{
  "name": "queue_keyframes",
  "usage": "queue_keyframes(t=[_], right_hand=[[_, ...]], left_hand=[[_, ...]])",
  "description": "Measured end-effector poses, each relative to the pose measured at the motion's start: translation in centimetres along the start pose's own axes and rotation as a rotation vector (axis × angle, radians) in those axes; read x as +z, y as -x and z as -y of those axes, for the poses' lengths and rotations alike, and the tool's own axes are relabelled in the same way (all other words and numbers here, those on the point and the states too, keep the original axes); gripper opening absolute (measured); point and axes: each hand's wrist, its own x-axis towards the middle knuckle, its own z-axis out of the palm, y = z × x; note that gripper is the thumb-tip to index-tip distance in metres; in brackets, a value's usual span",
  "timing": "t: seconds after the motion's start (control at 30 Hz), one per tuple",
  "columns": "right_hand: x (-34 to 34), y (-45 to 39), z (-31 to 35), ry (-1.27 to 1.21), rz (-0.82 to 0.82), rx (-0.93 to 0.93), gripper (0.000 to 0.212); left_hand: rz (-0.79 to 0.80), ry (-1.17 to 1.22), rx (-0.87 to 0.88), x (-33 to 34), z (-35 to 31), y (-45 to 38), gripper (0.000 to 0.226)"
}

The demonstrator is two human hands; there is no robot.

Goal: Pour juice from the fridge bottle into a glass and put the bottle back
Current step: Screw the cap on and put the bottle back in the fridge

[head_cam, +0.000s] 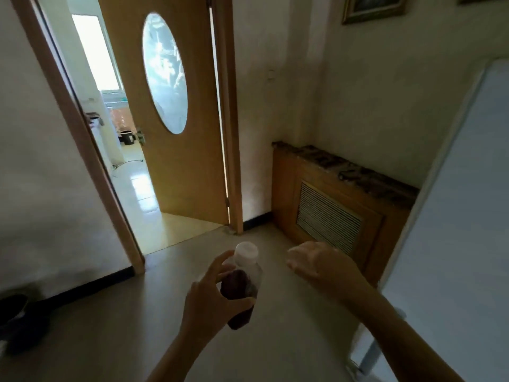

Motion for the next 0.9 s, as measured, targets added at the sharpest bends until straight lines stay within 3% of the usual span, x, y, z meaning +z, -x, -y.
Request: queue_keyframes(t=[0.13,0.3,0.57,0.7,0.9], right_hand=[[-0.9,-4.8,-1.8,0.041,-0.063,0.131,0.041],[-1.3,-9.4,-5.0,0.024,-0.13,0.329,0.042],[-1.1,-15.9,-11.7,0.052,-0.212,0.531,0.058],[-2.9,-17.1,-13.2,0.07,-0.281,0.674,0.045],[-4.1,-16.8,-15.8,0.088,-0.434,0.955,0.052]], left_hand=[[0.13,0.103,0.096,1.6,1.8,-9.5,0.093],[0.288,0.323,0.187,7.2,2.0,-19.3,0.088],[0.428,0.347,0.329,15.8,0.7,-31.6,0.088],[0.534,0.353,0.424,19.0,-0.5,-36.2,0.088],[0.791,0.486,0.597,26.7,-4.8,-41.8,0.093]])
